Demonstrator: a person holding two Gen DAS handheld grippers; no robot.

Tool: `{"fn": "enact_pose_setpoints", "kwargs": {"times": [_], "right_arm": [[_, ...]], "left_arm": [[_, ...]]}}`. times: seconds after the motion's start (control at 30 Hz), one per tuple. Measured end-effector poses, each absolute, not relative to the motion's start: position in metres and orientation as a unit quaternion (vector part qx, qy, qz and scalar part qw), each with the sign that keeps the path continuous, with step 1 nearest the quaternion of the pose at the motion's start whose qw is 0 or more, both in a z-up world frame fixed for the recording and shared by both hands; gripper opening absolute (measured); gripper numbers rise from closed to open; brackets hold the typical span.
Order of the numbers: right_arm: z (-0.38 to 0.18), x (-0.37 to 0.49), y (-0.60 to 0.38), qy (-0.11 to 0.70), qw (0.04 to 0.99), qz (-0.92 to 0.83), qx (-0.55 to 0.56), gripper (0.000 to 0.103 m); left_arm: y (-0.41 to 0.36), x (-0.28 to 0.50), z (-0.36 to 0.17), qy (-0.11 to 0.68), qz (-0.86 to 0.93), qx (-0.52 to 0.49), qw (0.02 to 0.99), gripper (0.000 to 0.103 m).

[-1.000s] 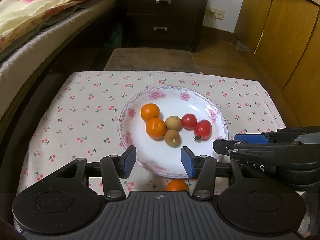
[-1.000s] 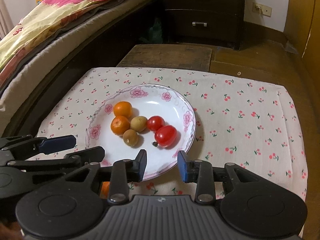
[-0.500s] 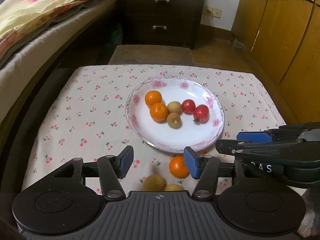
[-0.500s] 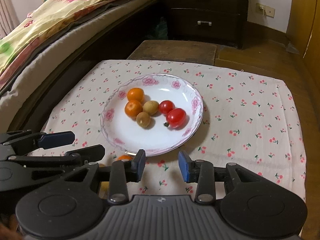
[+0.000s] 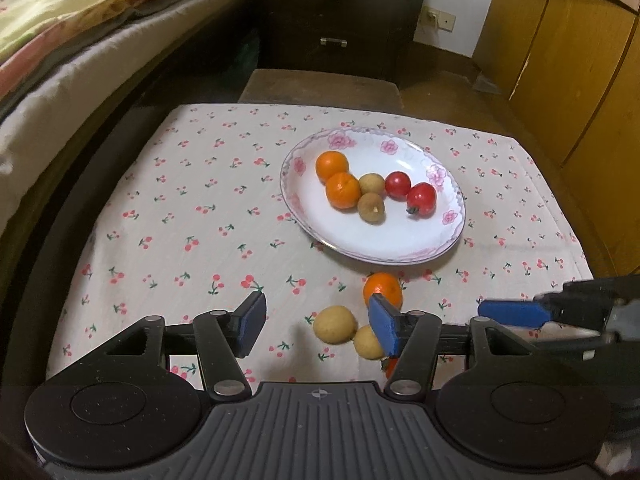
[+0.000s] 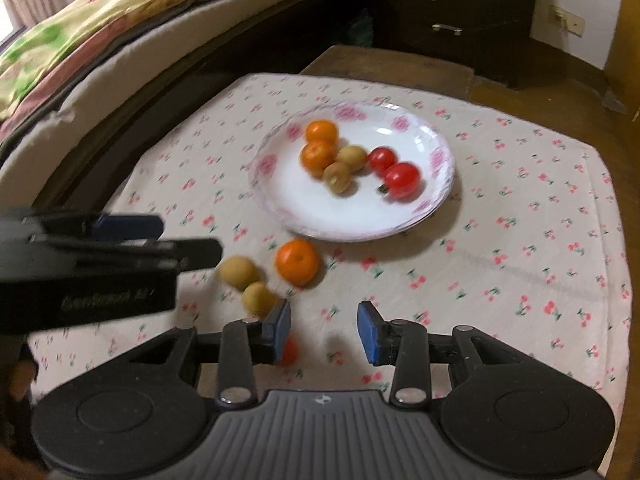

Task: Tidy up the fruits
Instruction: 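Move both open tools back toward the loose fruits beside the plate, then grasp a red tomato with the right tool while the left tool grasps a brown potato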

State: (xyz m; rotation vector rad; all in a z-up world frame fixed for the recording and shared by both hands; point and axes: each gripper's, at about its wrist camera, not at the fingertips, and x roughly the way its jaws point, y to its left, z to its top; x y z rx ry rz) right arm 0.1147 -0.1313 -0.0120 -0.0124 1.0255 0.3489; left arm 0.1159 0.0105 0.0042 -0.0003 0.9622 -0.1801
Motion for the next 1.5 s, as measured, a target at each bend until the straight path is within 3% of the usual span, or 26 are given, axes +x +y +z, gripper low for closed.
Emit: {"fn": "enact_pose_setpoints", "kwargs": {"times": [0.63,0.8,1.03,1.3,1.5], "right_arm": [[-0.050,0.110,-0.100,0.514,0.829,0.212,-0.060,0.038],[-0.049,0.108,-0.099,0.509,0.832,0.211,-0.060,0.031],[-0.046,0.106,-0.105,0.510,0.833,0.207,-0.055,0.031],[-0.045,0.107,-0.115,0.513,0.834,0.201,-0.035,0.030],[-0.045,0.110,-0.118,0.513,0.835,0.197,-0.028,0.030]], "left_arm": [[0.012,0.119,-0.008,0.481,-0.093,-0.016,0.872,0.067],[0.011,0.122,-0.011,0.487,-0.096,-0.025,0.868,0.067],[0.011,0.125,-0.015,0.491,-0.091,-0.026,0.866,0.068],[0.006,0.138,-0.028,0.501,-0.077,-0.022,0.862,0.057],[-0.002,0.141,-0.033,0.504,-0.081,-0.013,0.860,0.056]]}}
